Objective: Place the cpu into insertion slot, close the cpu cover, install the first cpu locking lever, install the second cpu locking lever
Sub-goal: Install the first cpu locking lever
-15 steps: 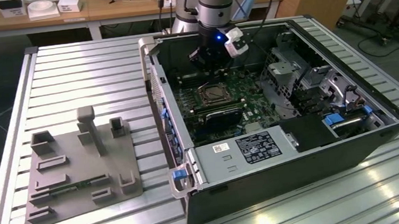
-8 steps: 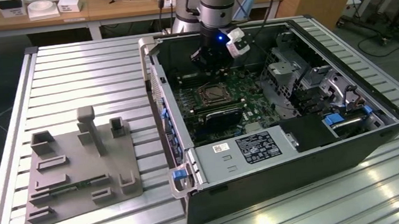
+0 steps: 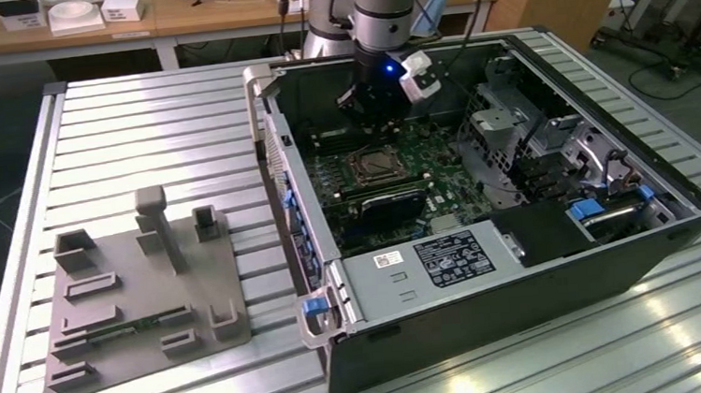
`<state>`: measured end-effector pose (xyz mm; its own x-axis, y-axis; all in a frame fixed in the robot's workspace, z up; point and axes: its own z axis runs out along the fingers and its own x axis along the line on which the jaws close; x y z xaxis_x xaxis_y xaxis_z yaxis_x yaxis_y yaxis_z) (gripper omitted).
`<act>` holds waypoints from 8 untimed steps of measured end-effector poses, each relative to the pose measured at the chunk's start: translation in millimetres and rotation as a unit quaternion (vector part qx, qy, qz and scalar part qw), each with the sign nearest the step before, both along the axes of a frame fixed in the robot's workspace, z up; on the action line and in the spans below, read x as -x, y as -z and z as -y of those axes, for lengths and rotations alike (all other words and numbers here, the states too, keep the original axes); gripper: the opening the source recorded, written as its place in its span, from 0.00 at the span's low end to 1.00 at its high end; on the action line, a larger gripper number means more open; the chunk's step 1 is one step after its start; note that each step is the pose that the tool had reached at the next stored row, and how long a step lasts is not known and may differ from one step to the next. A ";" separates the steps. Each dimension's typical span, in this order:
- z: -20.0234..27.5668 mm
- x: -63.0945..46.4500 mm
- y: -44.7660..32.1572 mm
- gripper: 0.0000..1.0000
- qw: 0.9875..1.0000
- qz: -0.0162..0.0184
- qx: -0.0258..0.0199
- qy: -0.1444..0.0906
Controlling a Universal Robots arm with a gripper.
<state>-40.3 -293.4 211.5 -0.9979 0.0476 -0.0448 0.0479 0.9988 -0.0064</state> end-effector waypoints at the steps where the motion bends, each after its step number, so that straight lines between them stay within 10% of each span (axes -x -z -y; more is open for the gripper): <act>1: -0.1 -0.5 0.5 0.10 1.000 0.000 0.000 0.000; 8: -1.3 -4.1 4.4 0.10 1.000 -0.001 0.000 0.000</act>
<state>-36.3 -292.1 207.1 -0.9979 0.0476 -0.0436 0.0480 0.9988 -0.0065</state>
